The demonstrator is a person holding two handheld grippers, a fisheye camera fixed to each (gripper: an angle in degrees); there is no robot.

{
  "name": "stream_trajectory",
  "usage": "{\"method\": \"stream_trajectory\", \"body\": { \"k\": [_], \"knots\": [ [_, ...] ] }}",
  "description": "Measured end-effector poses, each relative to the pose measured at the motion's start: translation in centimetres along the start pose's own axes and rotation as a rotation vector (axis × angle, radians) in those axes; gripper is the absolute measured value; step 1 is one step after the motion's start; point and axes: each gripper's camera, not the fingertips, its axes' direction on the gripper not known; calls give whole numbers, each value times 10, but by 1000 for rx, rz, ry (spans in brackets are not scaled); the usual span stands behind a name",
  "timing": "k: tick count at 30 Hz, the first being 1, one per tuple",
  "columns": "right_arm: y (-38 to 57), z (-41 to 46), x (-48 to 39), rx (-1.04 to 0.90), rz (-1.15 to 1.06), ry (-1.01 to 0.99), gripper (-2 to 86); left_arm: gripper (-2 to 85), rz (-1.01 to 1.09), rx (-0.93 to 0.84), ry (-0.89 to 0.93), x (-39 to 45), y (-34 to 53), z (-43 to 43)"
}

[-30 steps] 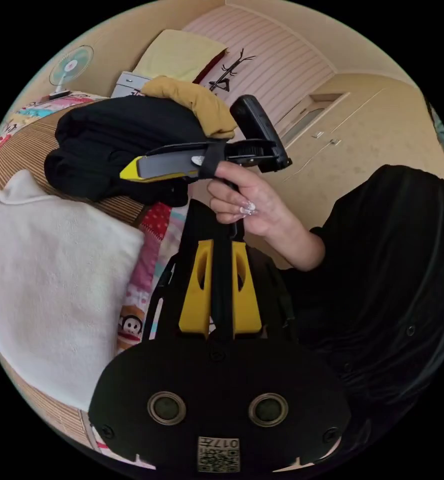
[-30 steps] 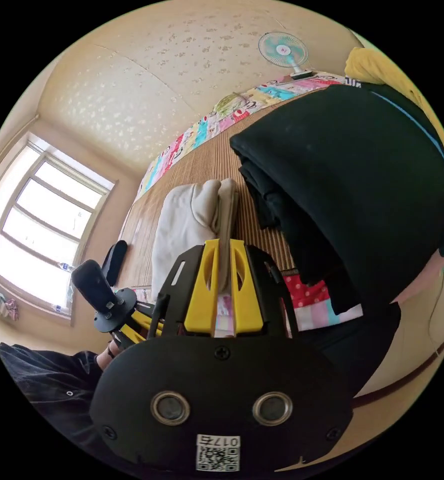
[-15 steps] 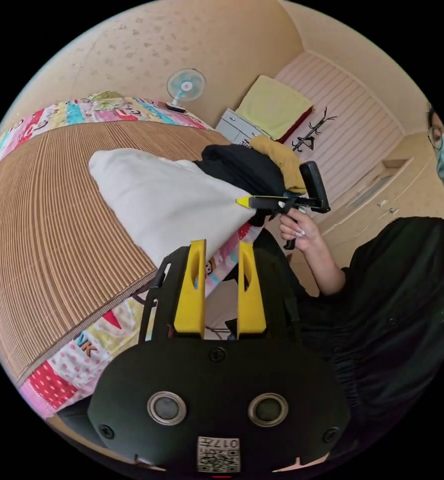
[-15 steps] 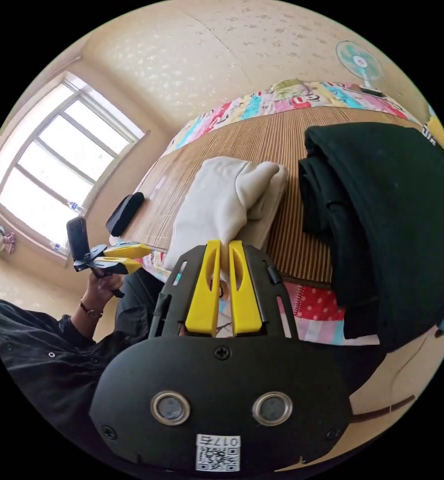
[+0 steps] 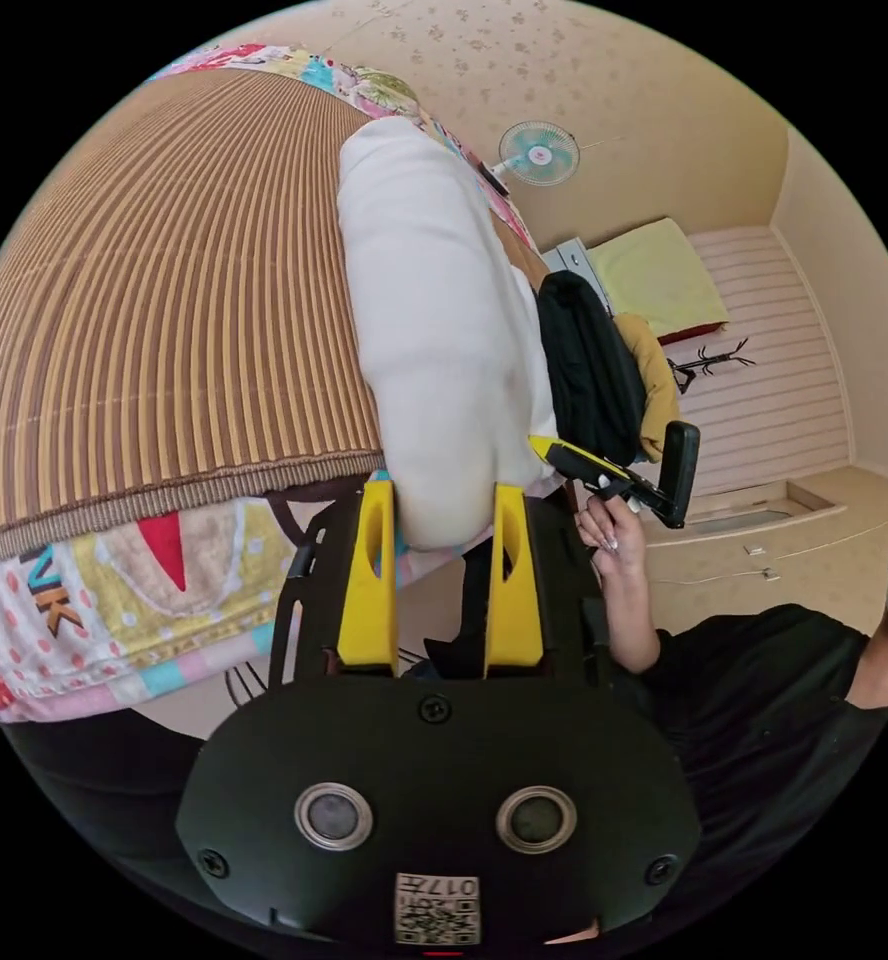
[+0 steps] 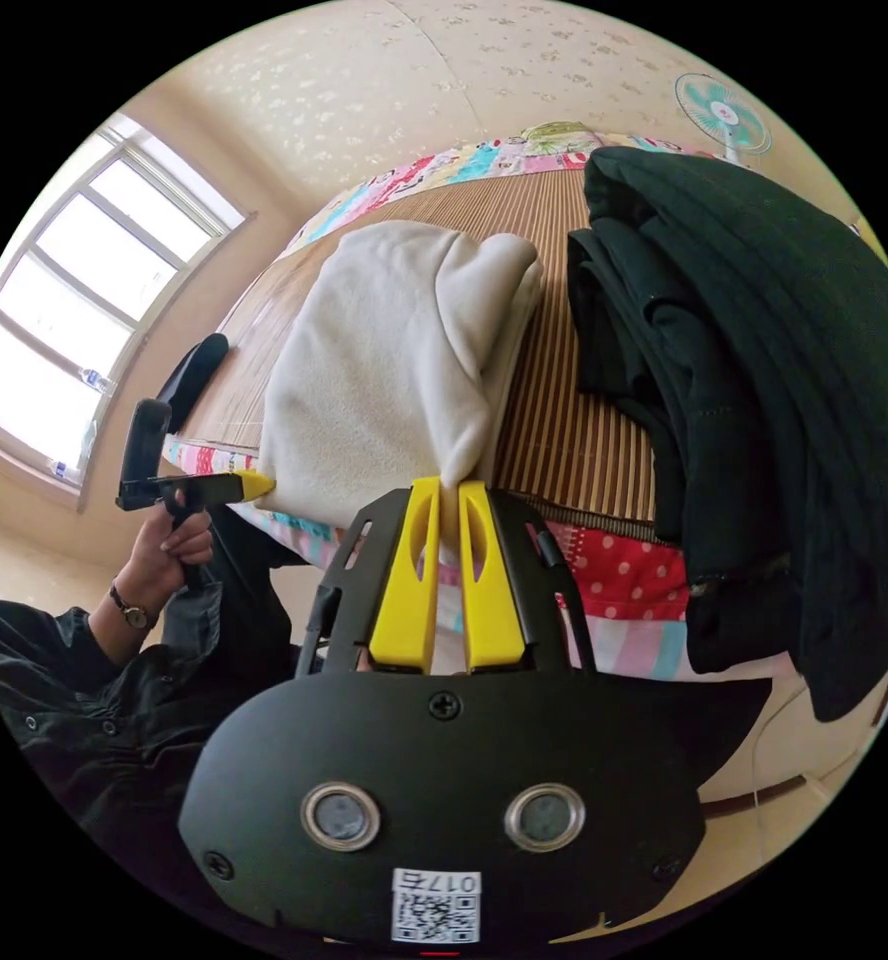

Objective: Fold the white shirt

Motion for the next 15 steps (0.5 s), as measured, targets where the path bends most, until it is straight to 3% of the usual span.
{"method": "stream_trajectory", "body": {
  "k": [7,12,15],
  "knots": [
    [-10,-26,24,-11,-18,-47,61,78,-46,19,242,-11,-15,-27],
    [-8,-39,44,-42,49,-105,114,71,48,-46,172,13,-18,-57],
    [1,-44,70,-17,96,-284,140,71,44,-74,197,16,-13,-77]
  ]
}}
